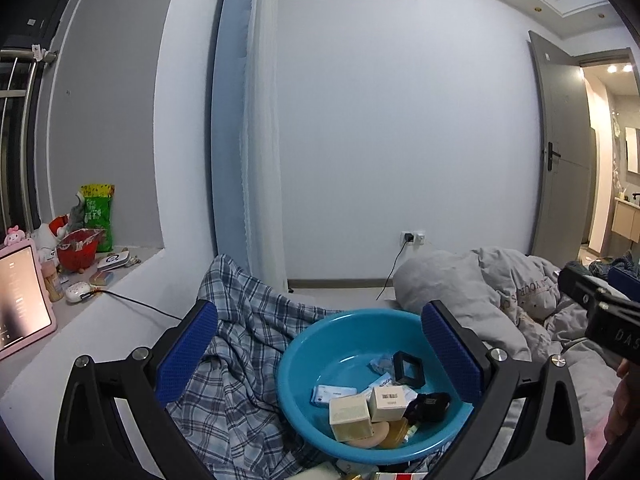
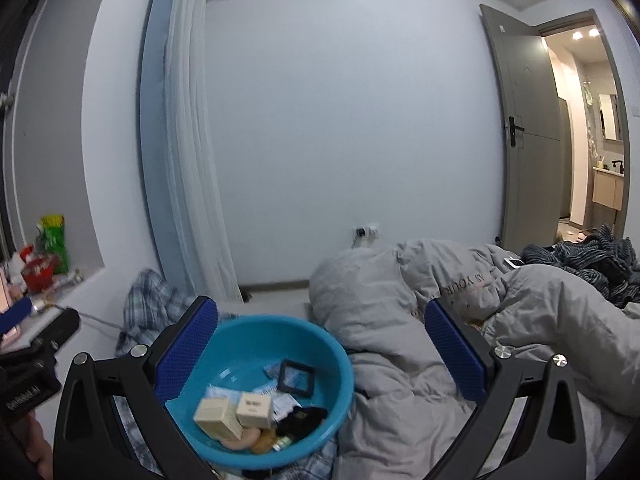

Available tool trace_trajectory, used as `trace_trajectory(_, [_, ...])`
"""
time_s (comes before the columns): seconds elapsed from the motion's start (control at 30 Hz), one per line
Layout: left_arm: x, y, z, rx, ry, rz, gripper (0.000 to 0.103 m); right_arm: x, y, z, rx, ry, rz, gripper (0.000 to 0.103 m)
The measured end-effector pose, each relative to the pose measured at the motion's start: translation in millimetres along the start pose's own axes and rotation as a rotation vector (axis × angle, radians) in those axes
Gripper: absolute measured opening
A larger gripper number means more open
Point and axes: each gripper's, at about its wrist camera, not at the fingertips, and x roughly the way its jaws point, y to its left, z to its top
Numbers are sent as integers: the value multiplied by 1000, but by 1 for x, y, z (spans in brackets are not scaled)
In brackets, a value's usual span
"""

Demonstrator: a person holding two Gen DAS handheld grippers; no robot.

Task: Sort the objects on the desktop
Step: 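Lower both tools toward the boxes lying beside the blue basin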

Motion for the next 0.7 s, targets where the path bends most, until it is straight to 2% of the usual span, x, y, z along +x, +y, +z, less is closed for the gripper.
trace_trajectory(0.13, [11,-1,-3,1,28,25,103,5,-1,-3,13,40,30,103])
trace_trajectory(0.33, [47,0,-20,11,147,33,103,19,1,-10,8,88,29,103])
trace_trajectory(0.53, [71,1,-32,-2,279,-18,103,48,3,-29,2,254,57,103])
trace_trajectory(0.7, [67,-8,-42,73,299,11,103,44,10,-29,-5,253,50,103])
